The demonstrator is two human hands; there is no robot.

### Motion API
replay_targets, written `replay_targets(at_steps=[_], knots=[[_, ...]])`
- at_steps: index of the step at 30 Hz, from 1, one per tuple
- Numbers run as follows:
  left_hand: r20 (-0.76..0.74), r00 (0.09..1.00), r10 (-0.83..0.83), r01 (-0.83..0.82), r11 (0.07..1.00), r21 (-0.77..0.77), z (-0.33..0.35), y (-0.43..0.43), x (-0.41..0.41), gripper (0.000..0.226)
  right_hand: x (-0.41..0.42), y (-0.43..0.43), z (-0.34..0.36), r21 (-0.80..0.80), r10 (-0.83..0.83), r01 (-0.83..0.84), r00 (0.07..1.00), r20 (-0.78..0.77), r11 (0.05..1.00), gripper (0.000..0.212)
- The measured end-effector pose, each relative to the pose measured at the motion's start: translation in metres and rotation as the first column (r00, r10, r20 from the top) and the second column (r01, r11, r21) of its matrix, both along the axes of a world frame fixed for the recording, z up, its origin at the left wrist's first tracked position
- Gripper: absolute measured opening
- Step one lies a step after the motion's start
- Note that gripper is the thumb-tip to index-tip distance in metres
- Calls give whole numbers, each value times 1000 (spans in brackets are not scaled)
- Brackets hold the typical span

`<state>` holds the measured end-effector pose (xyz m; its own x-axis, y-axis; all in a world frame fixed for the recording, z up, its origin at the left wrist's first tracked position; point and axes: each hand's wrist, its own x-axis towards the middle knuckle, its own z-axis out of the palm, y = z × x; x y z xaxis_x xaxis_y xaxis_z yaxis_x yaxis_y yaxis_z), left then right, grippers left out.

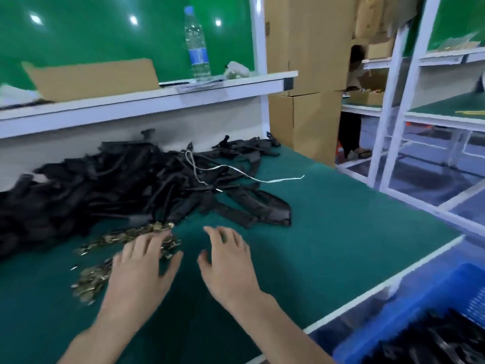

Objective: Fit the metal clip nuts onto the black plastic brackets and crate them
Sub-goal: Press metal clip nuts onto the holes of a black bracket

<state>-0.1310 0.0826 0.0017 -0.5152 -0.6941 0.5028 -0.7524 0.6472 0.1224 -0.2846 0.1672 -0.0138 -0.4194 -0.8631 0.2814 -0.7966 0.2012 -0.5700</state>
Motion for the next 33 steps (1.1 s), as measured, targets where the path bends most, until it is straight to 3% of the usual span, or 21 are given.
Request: replay_targets(at_steps=[4, 7, 9, 14, 23, 25, 28, 30, 33], knots=[[126, 961, 246, -258, 962, 86, -16, -18, 72, 81, 32, -43, -12, 151, 77, -53, 984, -158, 987, 62], [139, 926, 352, -378, 867, 324, -25, -31, 102, 98, 46, -72, -19, 241, 150, -109, 976, -159, 964, 69], [88, 946, 313, -320, 844, 430, -28, -39, 106, 102, 57, -91, -22, 289, 183, -125, 966, -184, 949, 73], [-65, 980, 186, -130, 861, 492, -32, -68, 102, 97, 61, -130, -22, 273, 232, -174, 952, -199, 946, 72], [-221, 974, 52, 37, 925, 379, -39, -110, 93, 83, 51, -145, -20, 117, 327, -312, 934, -145, 943, 51], [-427, 893, 143, 20, 935, 353, -34, -113, 97, 70, 48, -145, -16, 112, 355, -342, 926, -128, 933, 47], [-733, 601, 318, -184, 948, 260, -22, -129, 116, 40, 43, -145, -14, 84, 368, -361, 926, -82, 929, 34], [-783, 489, 385, -247, 922, 299, -18, -142, 134, 34, 42, -144, -14, 45, 350, -347, 936, -50, 937, 26], [-754, 462, 466, -171, 882, 440, -20, -159, 157, 33, 41, -145, -16, -3, 312, -312, 950, 2, 950, 22]])
